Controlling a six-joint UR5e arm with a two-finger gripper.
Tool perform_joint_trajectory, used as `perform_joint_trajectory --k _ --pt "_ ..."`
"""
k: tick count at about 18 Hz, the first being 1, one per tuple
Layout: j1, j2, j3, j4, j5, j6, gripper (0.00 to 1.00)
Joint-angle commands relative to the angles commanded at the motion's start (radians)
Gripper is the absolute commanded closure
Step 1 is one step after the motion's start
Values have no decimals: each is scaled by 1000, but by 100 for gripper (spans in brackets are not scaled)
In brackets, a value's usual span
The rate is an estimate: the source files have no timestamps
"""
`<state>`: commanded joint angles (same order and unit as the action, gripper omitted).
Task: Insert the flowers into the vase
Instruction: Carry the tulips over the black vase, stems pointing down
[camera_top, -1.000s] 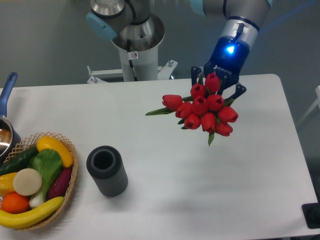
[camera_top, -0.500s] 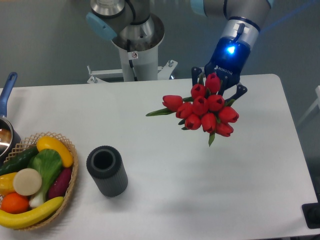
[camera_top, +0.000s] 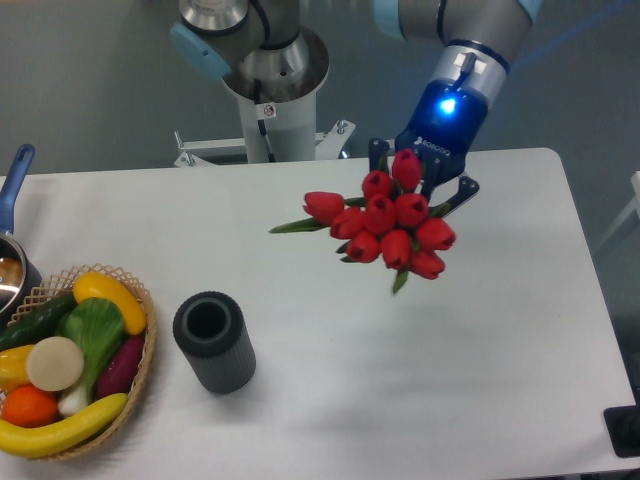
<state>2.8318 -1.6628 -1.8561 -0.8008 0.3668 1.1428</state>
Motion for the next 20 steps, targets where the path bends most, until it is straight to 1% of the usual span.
perform_joint_trajectory --k 4,7,8,10,13,15,18,20 --pt "-51 0 3 6 -139 20 64" --pt "-110 -2 8 6 -199 21 64" --pt "-130 -17 12 6 -239 21 64" --pt "-143 -37 17 6 -330 25 64" --pt "-164 -49 29 6 -350 34 65" --pt "-186 -57 40 6 -359 76 65" --pt "-230 -106 58 6 -393 150 65" --pt "-248 -120 58 6 -398 184 65"
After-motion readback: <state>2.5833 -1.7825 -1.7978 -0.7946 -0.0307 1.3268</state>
